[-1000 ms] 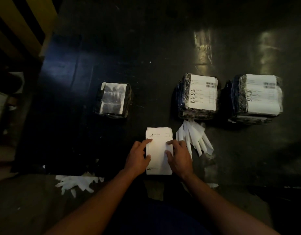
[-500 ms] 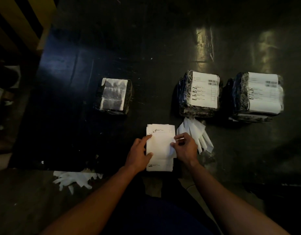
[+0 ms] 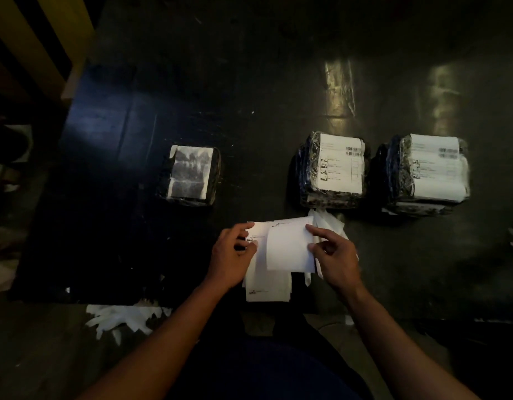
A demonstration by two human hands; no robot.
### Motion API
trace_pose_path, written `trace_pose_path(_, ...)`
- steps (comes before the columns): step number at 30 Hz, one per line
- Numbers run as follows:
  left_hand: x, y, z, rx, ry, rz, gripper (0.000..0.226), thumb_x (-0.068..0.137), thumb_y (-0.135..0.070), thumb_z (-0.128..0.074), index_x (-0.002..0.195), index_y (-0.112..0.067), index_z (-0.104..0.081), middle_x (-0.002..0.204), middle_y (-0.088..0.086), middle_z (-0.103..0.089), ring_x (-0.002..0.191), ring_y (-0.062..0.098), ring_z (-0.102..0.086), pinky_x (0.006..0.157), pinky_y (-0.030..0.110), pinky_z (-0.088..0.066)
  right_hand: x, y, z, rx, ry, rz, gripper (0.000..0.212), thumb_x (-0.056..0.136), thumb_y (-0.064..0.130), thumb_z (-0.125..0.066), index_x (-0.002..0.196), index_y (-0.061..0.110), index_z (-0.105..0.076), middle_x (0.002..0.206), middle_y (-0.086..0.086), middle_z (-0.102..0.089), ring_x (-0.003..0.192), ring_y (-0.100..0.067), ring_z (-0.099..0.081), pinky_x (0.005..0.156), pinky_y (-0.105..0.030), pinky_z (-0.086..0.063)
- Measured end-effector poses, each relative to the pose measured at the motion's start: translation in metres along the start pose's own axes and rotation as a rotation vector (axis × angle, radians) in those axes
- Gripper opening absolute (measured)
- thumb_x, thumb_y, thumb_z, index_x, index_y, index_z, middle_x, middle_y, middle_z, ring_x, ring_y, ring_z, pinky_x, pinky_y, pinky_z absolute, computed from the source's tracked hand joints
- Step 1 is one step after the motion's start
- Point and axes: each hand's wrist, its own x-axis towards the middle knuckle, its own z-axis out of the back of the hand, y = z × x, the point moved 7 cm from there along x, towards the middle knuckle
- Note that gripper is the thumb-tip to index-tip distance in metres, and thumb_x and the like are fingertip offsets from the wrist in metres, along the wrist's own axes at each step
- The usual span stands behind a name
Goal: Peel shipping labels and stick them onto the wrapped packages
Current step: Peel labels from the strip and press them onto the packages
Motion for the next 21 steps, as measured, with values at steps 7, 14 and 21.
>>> trace_pose_path(7, -0.006, -0.058, 0.006, -0.457, 0.093, -0.02, 0.05, 0.093, -0.015, -0.074, 0.136, -0.035, -0.059, 0.122, -0.002, -0.07, 0.105, 0.011, -0.072, 0.081, 0.029, -0.062, -0.026, 0.066, -0.008, 0.099, 0.146, 0.182, 0.047, 0.092, -0.001, -0.069, 0.129, 0.026, -0.069, 0.136, 0.014, -0.063, 0.101, -0.01, -0.068, 0.092, -0.028, -0.058)
trace_pose_path(14, -0.015, -0.111, 0.051, -0.42, 0.015, -0.245, 0.042, 0.09, 0.001, -0.072, 0.123, -0.024, -0.069, 0.126, -0.009, -0.068, 0.111, 0.005, -0.068, 0.084, 0.023, -0.059, -0.032, 0.122, -0.007, 0.212, 0.163, 0.31, 0.039, 0.09, 0.002, -0.072, 0.123, 0.023, -0.073, 0.132, 0.011, -0.066, 0.108, -0.013, -0.067, 0.09, -0.028, -0.059)
trace_pose_path(21, -0.026, -0.137, 0.082, -0.453, 0.011, -0.347, 0.039, 0.089, 0.002, -0.073, 0.122, -0.019, -0.069, 0.121, -0.008, -0.073, 0.112, 0.013, -0.07, 0.086, 0.028, -0.06, -0.024, 0.185, -0.001, 0.348, 0.176, 0.44, 0.027, 0.091, -0.003, -0.068, 0.11, 0.015, -0.076, 0.116, 0.002, -0.074, 0.113, -0.013, -0.068, 0.09, -0.03, -0.059)
